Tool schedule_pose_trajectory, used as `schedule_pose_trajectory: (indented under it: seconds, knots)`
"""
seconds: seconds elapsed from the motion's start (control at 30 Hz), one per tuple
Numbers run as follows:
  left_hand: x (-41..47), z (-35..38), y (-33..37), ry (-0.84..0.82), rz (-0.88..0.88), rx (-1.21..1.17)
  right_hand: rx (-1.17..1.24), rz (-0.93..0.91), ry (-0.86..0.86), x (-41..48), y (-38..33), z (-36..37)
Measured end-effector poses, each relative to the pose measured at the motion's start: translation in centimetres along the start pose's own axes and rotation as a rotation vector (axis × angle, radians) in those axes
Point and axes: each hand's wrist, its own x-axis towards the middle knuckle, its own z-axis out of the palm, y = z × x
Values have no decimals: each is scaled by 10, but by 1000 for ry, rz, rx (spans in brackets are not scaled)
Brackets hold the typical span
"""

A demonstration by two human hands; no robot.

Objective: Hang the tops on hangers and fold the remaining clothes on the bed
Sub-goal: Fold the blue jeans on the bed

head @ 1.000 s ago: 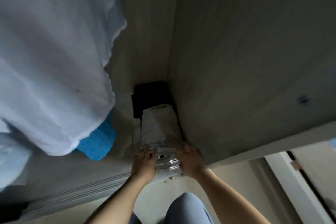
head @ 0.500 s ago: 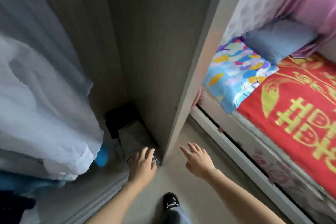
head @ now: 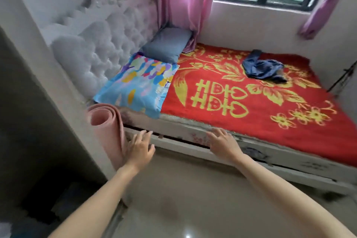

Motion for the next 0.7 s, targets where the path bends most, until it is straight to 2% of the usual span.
schedule_pose_trajectory:
  seconds: [0.07,0.23,0.33,0.53,0.7]
  knots:
    - [37,10,46,52,88,-15,-7,65,59,-12,51,-12]
    - [110,37,154,170,179,-173,-23,155,148,-36,153,-50]
    - [147,55,221,168,203,-246,-24,225,177,-48,217,-73]
    - [211,74,285,155,191,-303,-60,307,227,-43,309,-109]
    - [246,93,294,135,124,-357,-83,307,180,-15,347,-106]
